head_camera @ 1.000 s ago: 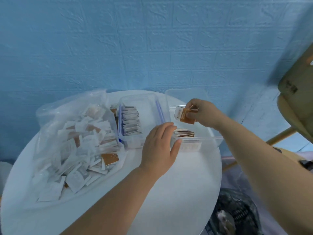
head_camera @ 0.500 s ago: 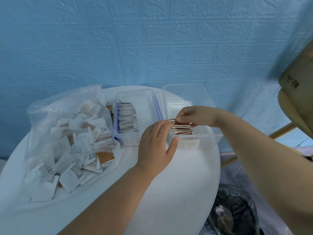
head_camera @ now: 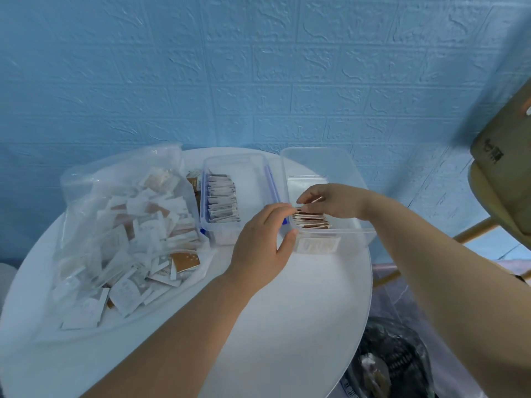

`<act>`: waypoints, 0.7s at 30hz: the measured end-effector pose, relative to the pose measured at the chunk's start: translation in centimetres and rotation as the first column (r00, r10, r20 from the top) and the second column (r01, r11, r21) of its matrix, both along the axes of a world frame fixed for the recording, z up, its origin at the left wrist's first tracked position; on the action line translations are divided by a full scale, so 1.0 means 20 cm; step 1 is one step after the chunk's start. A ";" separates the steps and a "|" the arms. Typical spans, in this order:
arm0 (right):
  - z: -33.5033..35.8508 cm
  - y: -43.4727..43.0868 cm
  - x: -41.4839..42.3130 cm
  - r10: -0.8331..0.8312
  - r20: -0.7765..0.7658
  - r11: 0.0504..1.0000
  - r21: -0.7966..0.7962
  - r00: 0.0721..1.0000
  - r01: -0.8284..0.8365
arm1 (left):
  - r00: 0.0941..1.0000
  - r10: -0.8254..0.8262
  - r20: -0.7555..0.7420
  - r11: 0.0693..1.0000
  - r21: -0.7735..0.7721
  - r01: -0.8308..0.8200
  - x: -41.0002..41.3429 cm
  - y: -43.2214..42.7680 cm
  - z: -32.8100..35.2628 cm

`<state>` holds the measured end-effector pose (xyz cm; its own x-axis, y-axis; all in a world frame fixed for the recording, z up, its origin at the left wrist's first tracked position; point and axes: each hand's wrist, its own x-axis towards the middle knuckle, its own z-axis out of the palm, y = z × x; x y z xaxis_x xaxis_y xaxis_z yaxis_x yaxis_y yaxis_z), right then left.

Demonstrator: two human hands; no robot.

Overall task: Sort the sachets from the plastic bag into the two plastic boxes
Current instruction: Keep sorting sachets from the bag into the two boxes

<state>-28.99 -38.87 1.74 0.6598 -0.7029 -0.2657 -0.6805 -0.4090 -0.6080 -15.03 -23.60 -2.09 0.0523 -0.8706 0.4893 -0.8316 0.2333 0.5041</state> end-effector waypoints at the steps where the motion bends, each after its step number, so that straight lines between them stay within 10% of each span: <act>1: 0.01 0.01 0.00 -0.025 0.012 0.999 -0.027 1.000 0.025 | 0.999 -0.004 -0.051 1.000 -0.018 0.003 0.01 0.02 0.02; 9: 0.21 0.45 0.14 0.130 0.429 0.979 -0.197 0.894 -0.047 | 0.976 0.118 -0.183 0.980 -0.136 -0.144 0.20 0.41 0.01; 21: -0.16 0.87 0.57 0.451 0.082 0.831 -0.402 0.889 -0.385 | 0.823 0.494 0.281 0.824 0.151 -0.546 0.61 0.84 -0.18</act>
